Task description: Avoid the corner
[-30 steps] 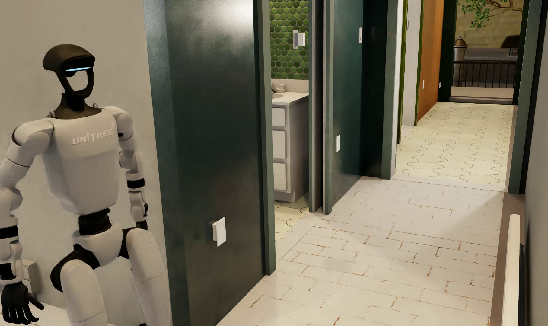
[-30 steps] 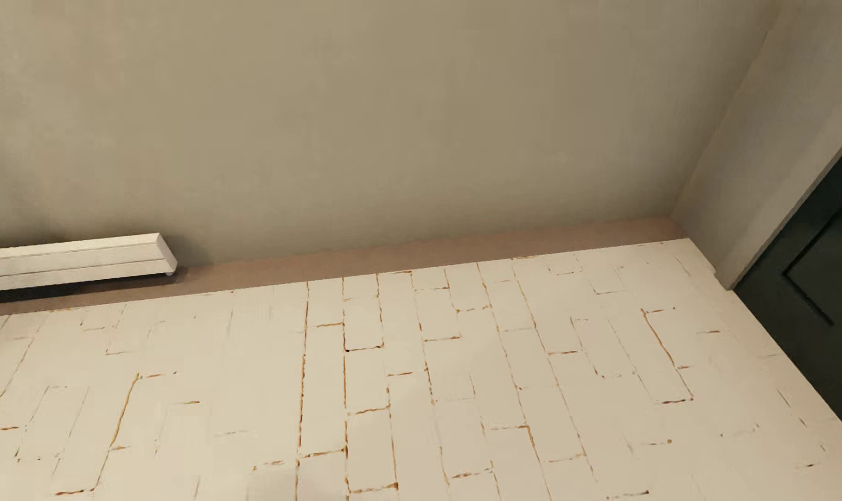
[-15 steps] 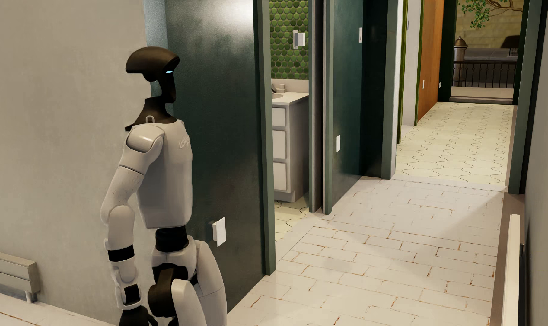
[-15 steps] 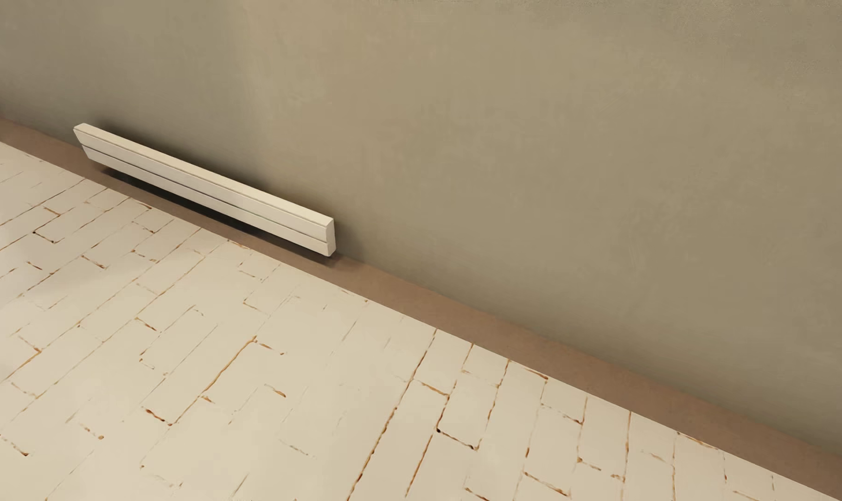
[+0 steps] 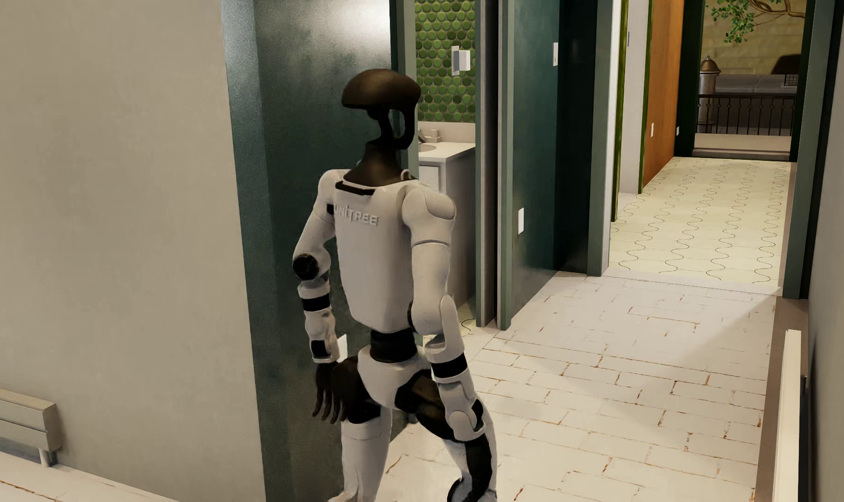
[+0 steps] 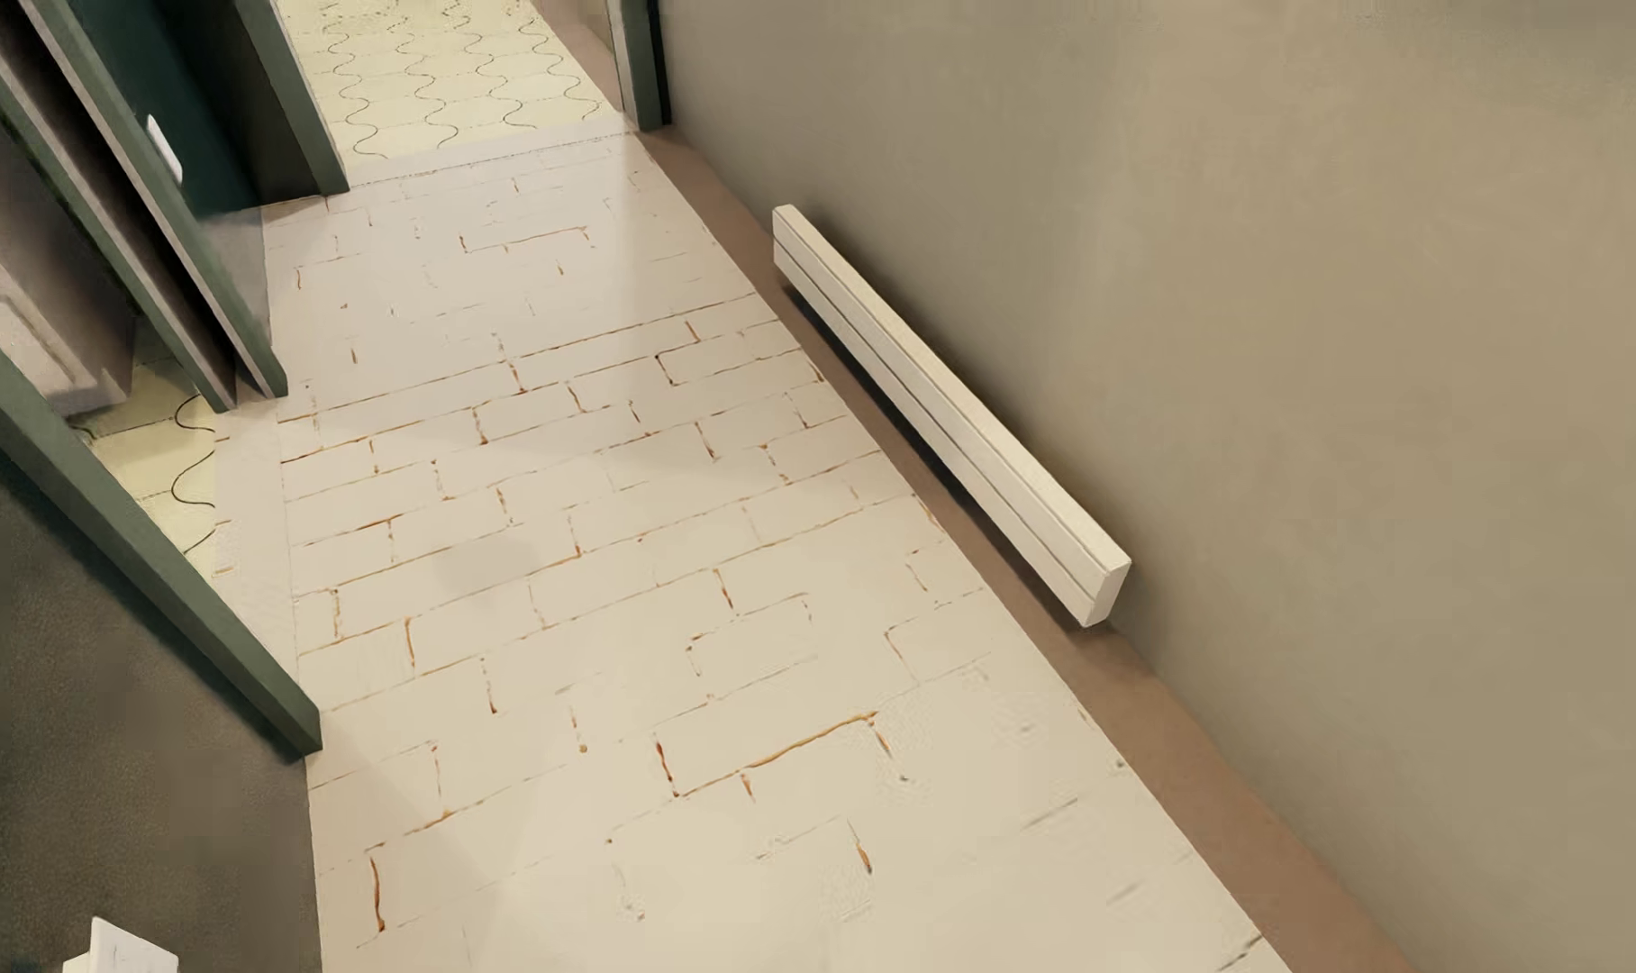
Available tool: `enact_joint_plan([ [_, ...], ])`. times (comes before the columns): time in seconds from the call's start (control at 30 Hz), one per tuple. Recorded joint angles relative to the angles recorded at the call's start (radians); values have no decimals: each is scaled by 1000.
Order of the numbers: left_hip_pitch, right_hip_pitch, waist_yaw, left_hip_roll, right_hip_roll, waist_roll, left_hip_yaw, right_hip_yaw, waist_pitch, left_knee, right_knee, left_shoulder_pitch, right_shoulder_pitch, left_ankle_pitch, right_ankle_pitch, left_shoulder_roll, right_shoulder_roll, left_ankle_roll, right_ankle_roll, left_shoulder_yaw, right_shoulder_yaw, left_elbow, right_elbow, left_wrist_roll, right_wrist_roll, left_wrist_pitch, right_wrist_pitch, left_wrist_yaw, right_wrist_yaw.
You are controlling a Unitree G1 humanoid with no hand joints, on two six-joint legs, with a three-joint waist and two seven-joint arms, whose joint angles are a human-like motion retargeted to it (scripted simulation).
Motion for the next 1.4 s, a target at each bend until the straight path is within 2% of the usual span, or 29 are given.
enact_joint_plan([
  [0.07, -59, 54, -23, 24, -18, 39, 0, 0, -21, 114, 37, 80, -12, 164, -114, -6, -5, 0, 0, -123, 10, 42, 39, 0, 0, 0, 0, 0, 0],
  [0.1, -155, 108, -19, 40, -22, 63, 0, 0, -14, 266, 31, 93, -11, 262, -169, 4, -8, 0, 0, -158, 47, 43, 40, 0, 0, 0, 0, 0, 0],
  [0.17, -452, 145, 31, 27, -45, 80, 0, 0, -48, 638, 13, 82, -28, 390, -246, 26, 8, 0, 0, -85, 85, 17, 44, 0, 0, 0, 0, 0, 0],
  [0.23, -655, 236, 115, -4, -69, 47, 0, 0, -55, 842, -34, 70, -49, 250, -278, 38, 34, 0, 0, 79, 106, -31, 28, 0, 0, 0, 0, 0, 0],
  [0.3, -756, 365, 170, -35, -71, 12, 0, 0, -41, 717, -88, 82, -57, 301, -298, 32, 52, 0, 0, 266, 69, -110, -7, 0, 0, 0, 0, 0, 0],
  [0.37, -769, 459, 229, -57, -65, -2, 0, 0, -13, 382, -105, 76, -67, 411, -318, 3, 48, 0, 0, 354, 12, -169, -39, 0, 0, 0, 0, 0, 0],
  [0.4, -745, 513, 247, -58, -57, -1, 0, 0, 4, 212, -110, 76, -74, 407, -326, -9, 42, 0, 0, 364, -4, -188, -48, 0, 0, 0, 0, 0, 0],
  [0.43, -727, 561, 255, -48, -44, 1, 0, 0, 14, 77, -114, 82, -78, 313, -334, -14, 35, 0, 0, 361, -17, -203, -55, 0, 0, 0, 0, 0, 0],
  [0.47, -720, 596, 262, -23, -23, 7, 0, 0, 16, 29, -117, 88, -76, 161, -341, -13, 32, 0, 0, 350, -30, -208, -65, 0, 0, 0, 0, 0, 0],
  [0.5, -743, 627, 258, -15, -15, 2, 0, 0, 13, 33, -114, 90, -68, 133, -346, -12, 31, 0, 0, 328, -43, -193, -76, 0, 0, 0, 0, 0, 0],
  [0.57, -786, 666, 268, -34, -49, -32, 0, 0, -9, 77, -86, 85, -20, 385, -318, -11, 40, 0, 0, 252, -77, -110, -89, 0, 0, 0, 0, 0, 0],
  [0.6, -800, 664, 269, -50, -83, -59, 0, 0, -32, 114, -50, 91, 17, 439, -256, -7, 49, 0, 0, 203, -78, -60, -84, 0, 0, 0, 0, 0, 0],
  [0.67, -725, 554, 229, -70, -172, -108, 0, 0, -64, 136, 188, 114, 67, 354, 5, 13, 68, 0, 0, 78, -14, 24, -30, 0, 0, 0, 0, 0, 0],
  [0.7, -716, 378, 183, -109, -235, -138, 0, 0, -101, 117, 387, 92, 62, 310, 102, 22, 68, 0, 0, -12, 36, 49, -5, 0, 0, 0, 0, 0, 0],
  [0.73, -670, 248, 134, -121, -242, -137, 0, 0, -108, 101, 550, 63, 62, 259, 49, 31, 69, 0, 0, -81, 74, 60, 21, 0, 0, 0, 0, 0, 0],
  [0.8, -471, 128, 64, -112, -246, -103, 0, 0, -58, 54, 708, -13, 84, 93, -169, 43, 66, 0, 0, -150, 155, 62, 59, 0, 0, 0, 0, 0, 0],
  [0.83, -362, 93, 45, -95, -232, -83, 0, 0, -31, 36, 685, -38, 100, -3, -251, 50, 66, 0, 0, -89, 204, 44, 77, 0, 0, 0, 0, 0, 0],
  [0.87, -262, 74, 26, -57, -190, -55, 0, 0, -3, 39, 598, -42, 108, -83, -310, 61, 71, 0, 0, 34, 249, 0, 107, 0, 0, 0, 0, 0, 0],
  [0.9, -207, 40, 6, -45, -172, -40, 0, 0, 11, 33, 473, -58, 106, -116, -321, 65, 76, 0, 0, 157, 294, -51, 122, 0, 0, 0, 0, 0, 0],
  [0.97, -127, 19, -13, -30, -142, -23, 0, 0, 30, 26, 150, -95, 98, -134, -177, 70, 85, 0, 0, 361, 310, -173, 115, 0, 0, 0, 0, 0, 0],
  [1.0, -95, 18, -14, -28, -134, -22, 0, 0, 30, 25, 0, -113, 98, -136, -83, 74, 89, 0, 0, 423, 286, -230, 95, 0, 0, 0, 0, 0, 0],
  [1.03, -51, 38, -16, -20, -129, -18, 0, 0, 38, 23, -101, -127, 98, -131, -42, 76, 90, 0, 0, 456, 255, -278, 72, 0, 0, 0, 0, 0, 0],
  [1.1, 32, 28, -9, 3, -122, -4, 0, 0, 45, 16, -68, -122, 77, -96, -76, 74, 77, 0, 0, 475, 209, -344, 43, 0, 0, 0, 0, 0, 0],
  [1.13, 58, 18, -16, 21, -116, 7, 0, 0, 36, 9, -16, -101, 60, -48, -45, 66, 69, 0, 0, 466, 186, -346, 43, 0, 0, 0, 0, 0, 0],
  [1.2, 43, 59, -31, 74, -88, 48, 0, 0, 18, 80, 58, -55, 20, 186, -96, 25, 47, 0, 0, 376, 138, -244, 72, 0, 0, 0, 0, 0, 0],
  [1.23, -63, 105, -37, 90, -77, 61, 0, 0, 9, 228, 48, -52, -3, 336, -144, 4, 41, 0, 0, 281, 97, -168, 81, 0, 0, 0, 0, 0, 0],
  [1.27, -223, 126, -23, 89, -68, 70, 0, 0, -11, 430, 32, -57, -26, 416, -181, -4, 38, 0, 0, 184, 54, -112, 73, 0, 0, 0, 0, 0, 0],
  [1.33, -479, 200, 80, 70, -50, 63, 0, 0, -18, 715, -23, -21, -62, 425, -214, 3, 24, 0, 0, 90, 3, -82, 16, 0, 0, 0, 0, 0, 0],
  [1.4, -630, 335, 157, 41, -54, 38, 0, 0, -18, 674, -102, 60, -85, 409, -196, 18, 13, 0, 0, 62, -63, -81, -47, 0, 0, 0, 0, 0, 0],
])
